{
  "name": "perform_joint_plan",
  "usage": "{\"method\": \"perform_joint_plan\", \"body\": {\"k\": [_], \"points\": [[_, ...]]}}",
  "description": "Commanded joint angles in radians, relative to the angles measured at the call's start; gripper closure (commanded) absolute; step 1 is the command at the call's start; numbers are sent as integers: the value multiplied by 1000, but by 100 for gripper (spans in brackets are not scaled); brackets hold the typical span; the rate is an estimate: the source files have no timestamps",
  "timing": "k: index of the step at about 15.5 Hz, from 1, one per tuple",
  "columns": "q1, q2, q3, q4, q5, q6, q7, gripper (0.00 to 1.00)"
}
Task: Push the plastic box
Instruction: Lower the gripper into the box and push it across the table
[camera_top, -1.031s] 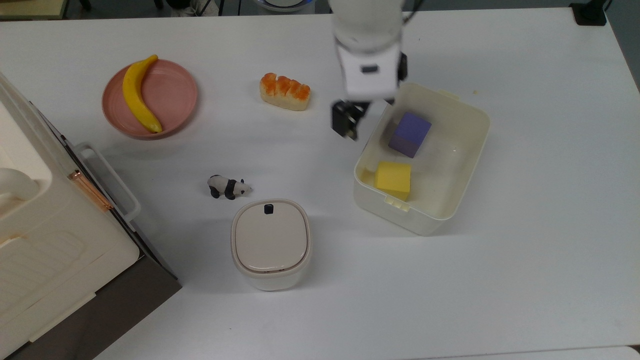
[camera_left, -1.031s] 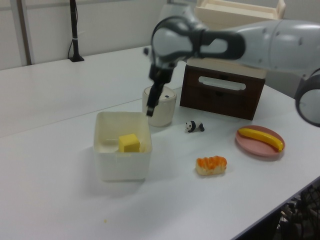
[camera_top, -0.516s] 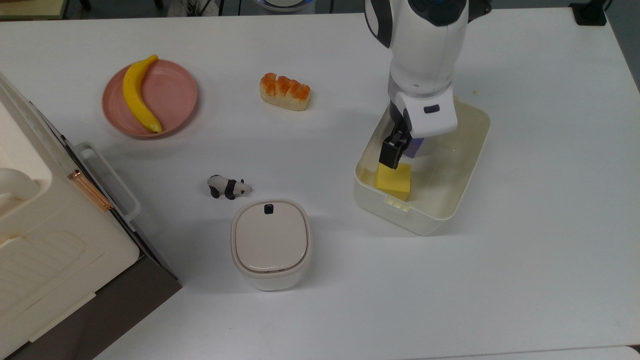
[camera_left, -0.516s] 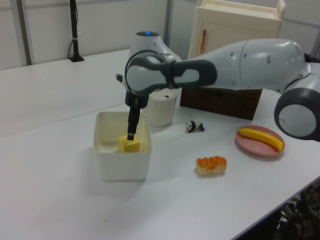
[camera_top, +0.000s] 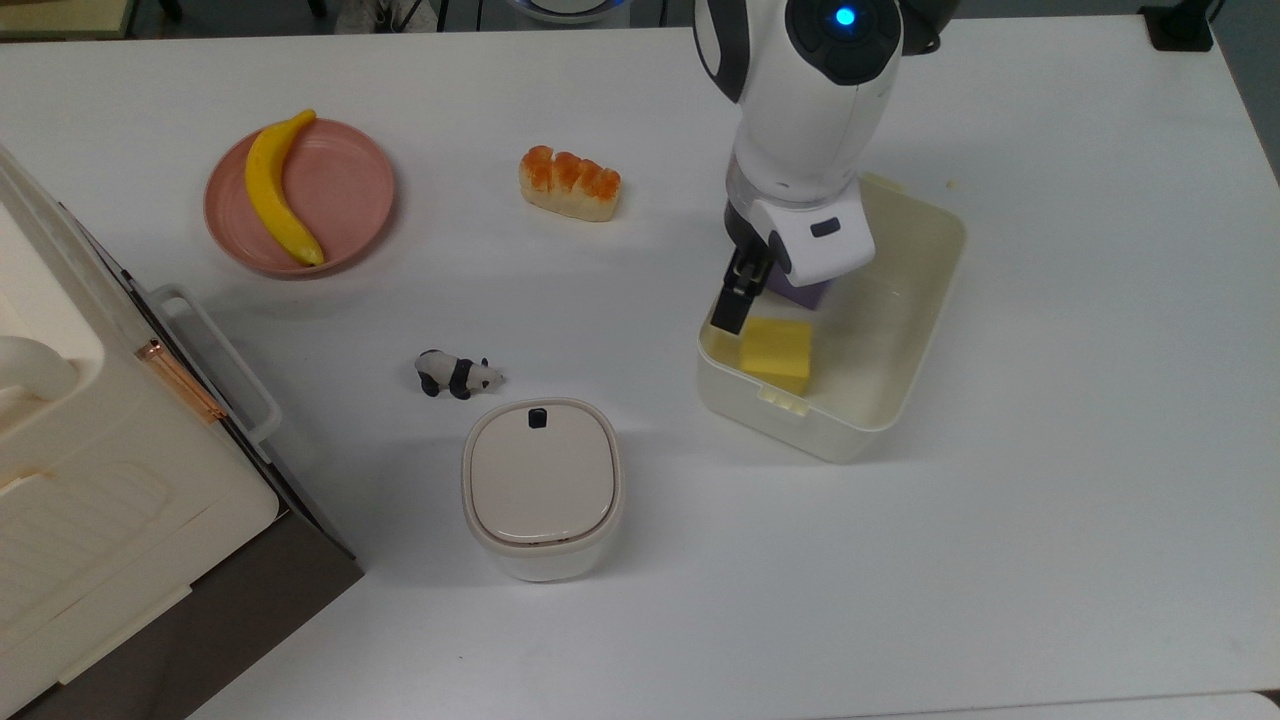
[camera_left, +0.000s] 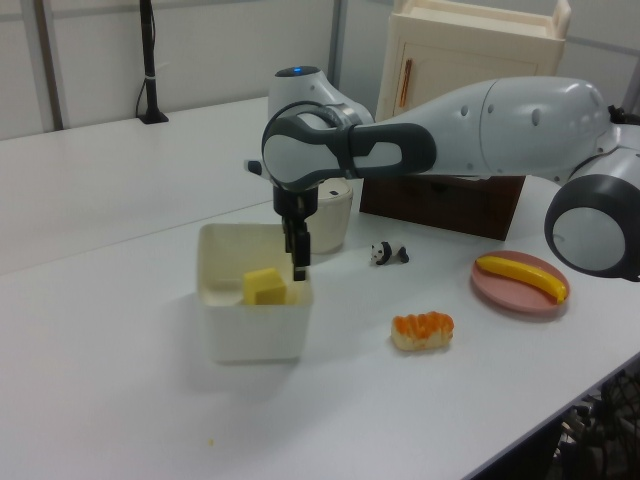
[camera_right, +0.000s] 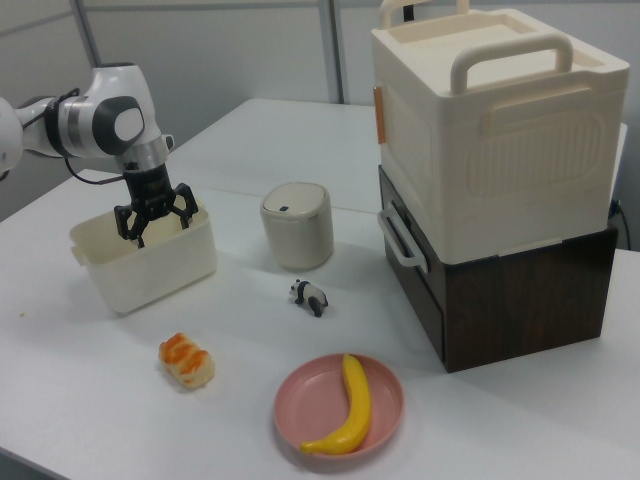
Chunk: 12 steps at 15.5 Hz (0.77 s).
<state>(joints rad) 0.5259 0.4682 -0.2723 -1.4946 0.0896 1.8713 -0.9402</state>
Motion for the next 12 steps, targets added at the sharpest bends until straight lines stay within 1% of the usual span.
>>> {"method": "perform_joint_plan", "body": {"k": [1,2,3,4,6,8,12], "points": [[5,-40,-12,-13,-24,-72,-45,0],[2,-42,-13,-13,-34,-78,-48,0],[-7,-42,-13,-15,-69,-101,-55,0],[-13,-45,-13,-10,-83,-109,-58,0],[-18,-68,-13,-12,-87,-112,-78,0],[-18,-120,-13,-32,-85,-132,-97,0],[-44,-131,-24,-10,-74,-149,-88,0]]}}
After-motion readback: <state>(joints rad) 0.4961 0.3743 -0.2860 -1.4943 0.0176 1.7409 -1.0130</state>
